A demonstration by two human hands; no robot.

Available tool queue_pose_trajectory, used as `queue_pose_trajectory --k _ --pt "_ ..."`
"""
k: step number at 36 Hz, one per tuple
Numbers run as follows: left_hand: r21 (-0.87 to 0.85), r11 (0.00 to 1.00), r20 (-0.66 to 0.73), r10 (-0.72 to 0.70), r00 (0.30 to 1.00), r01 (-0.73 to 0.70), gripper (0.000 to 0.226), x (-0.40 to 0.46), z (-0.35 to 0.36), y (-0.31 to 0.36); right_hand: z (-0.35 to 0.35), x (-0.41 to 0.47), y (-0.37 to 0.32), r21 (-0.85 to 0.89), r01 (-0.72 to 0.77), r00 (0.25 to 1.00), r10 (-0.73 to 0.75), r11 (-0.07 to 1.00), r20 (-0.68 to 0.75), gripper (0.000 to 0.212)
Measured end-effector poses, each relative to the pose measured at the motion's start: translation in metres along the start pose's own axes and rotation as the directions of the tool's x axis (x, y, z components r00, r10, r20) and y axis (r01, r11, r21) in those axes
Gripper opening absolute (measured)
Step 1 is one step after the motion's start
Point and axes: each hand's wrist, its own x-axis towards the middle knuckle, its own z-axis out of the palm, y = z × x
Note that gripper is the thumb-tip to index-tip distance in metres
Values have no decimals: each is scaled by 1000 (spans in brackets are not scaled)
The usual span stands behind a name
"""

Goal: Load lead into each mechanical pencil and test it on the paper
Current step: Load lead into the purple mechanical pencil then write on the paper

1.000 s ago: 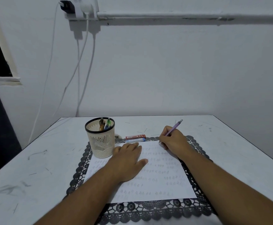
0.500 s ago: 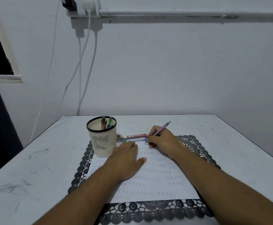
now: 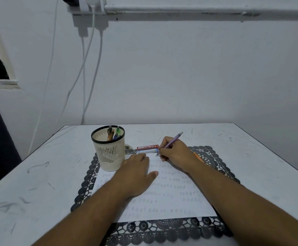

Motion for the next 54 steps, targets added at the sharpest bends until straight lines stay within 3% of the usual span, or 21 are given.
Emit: queue_pose_trajectory --k 12,21,26,33,54 --pt "8 1000 5 -2 1000 1 65 -2 0 -1 1 -3 -1 17 20 998 -21 1000 52 9" --pt "15 1000 16 -3 1000 3 66 -2 -2 3 -1 -4 -1 -34 14 999 -13 999 32 13" --pt "20 1000 14 -8 1000 8 63 0 1 0 -5 -5 -1 42 24 999 -23 999 -25 12" --pt "19 1000 16 -4 1000 3 66 -1 0 2 -6 -4 6 -46 -5 1000 5 999 14 16" --pt "26 1000 14 -1 1000 1 64 -1 2 1 -5 -2 6 -62 0 1000 -1 998 -22 19"
